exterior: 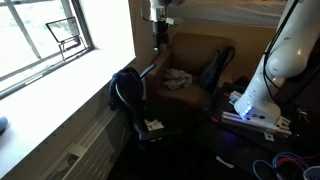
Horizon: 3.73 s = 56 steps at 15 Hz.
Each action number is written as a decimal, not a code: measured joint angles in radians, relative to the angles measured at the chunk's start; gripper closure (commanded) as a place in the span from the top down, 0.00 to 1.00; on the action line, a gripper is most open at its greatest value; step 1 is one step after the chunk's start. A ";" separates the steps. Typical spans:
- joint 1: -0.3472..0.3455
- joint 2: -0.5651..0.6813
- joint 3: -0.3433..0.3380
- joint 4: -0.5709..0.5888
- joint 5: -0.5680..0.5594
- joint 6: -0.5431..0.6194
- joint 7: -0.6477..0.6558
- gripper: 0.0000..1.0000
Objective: Pick up the blue cloth on the backrest and place it on the right side of the brown couch, then pick up the cream white pants on the left side of the couch and place it on the backrest then pick up the white cloth on the seat of the chair and place it on the couch then finally pick up the bag and put it on the seat of the chair
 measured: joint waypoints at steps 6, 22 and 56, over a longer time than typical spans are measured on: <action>0.009 0.047 0.014 0.022 -0.002 0.003 0.025 1.00; 0.110 0.288 0.068 0.222 -0.094 0.103 0.141 1.00; 0.246 0.631 -0.015 0.544 -0.273 0.298 0.374 0.00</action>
